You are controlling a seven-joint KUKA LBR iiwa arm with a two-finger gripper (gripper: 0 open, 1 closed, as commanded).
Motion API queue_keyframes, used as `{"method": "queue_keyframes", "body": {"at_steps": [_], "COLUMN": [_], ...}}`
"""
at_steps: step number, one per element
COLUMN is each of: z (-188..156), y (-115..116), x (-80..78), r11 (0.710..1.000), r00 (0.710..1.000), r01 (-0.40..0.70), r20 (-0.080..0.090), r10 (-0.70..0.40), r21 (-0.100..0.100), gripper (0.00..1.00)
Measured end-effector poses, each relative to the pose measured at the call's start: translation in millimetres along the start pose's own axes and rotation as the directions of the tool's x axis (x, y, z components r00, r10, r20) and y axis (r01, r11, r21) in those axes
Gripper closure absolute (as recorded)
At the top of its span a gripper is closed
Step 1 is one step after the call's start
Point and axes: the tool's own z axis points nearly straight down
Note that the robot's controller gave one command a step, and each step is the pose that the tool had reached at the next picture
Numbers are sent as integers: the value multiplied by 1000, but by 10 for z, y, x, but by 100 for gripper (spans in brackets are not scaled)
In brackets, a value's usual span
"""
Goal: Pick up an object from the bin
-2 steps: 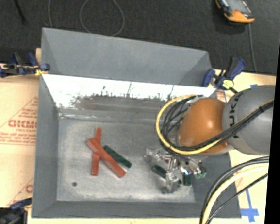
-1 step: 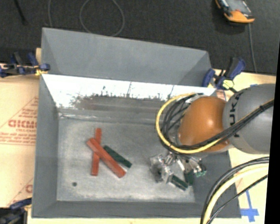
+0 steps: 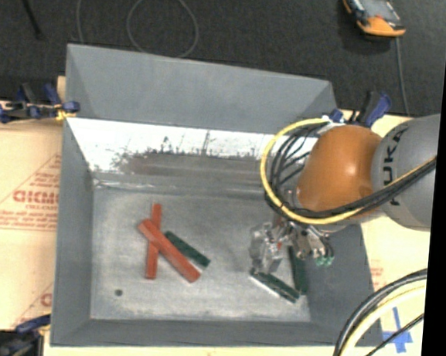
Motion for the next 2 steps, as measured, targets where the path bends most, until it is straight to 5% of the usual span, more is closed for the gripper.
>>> {"method": "queue_keyframes", "body": {"at_steps": [1,2], "z": [382,454], "y": [-75,128], "x": [38,461], "r11": [997,999], "r00": [997,999], "r01": [-83,-48], "r20": [-7,-11], "r10": [83,48], "r21": [-1,-1], "gripper": [100,100]}}
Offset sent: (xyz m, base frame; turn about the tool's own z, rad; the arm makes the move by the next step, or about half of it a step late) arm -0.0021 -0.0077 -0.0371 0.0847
